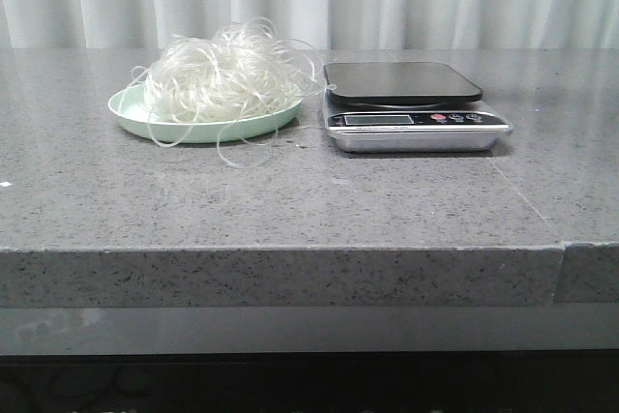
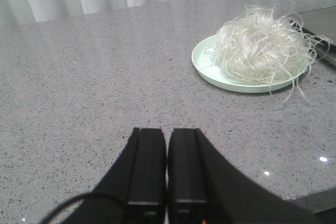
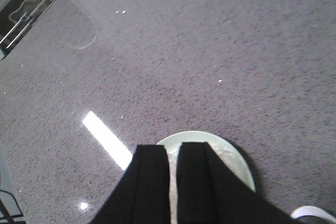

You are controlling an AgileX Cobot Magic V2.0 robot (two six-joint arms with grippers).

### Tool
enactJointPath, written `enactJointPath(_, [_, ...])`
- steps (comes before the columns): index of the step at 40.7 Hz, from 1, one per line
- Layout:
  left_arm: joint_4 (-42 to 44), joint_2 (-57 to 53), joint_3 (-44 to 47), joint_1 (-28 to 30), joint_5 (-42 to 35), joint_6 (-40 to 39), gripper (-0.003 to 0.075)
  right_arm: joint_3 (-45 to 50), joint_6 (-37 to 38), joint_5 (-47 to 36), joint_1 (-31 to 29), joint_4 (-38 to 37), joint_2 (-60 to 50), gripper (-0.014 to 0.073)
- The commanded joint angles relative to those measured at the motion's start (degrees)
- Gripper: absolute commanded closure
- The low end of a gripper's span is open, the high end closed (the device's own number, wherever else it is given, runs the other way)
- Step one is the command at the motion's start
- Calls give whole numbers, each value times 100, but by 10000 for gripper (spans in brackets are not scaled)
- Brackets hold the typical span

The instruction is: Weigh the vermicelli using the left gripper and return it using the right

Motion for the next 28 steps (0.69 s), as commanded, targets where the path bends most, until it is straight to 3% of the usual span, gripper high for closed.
enactJointPath(1, [70,56,-142,-47,-408,-71,582,-224,12,477,-207,185,-437,437])
enactJointPath(8, [70,56,-142,-47,-408,-71,582,-224,173,477,-374,-697,-513,437])
enactJointPath(18, [70,56,-142,-47,-408,-71,582,-224,398,434,-180,-3822,-785,437])
enactJointPath(28, [70,56,-142,-47,-408,-71,582,-224,1281,-310,-85,-4720,-772,437])
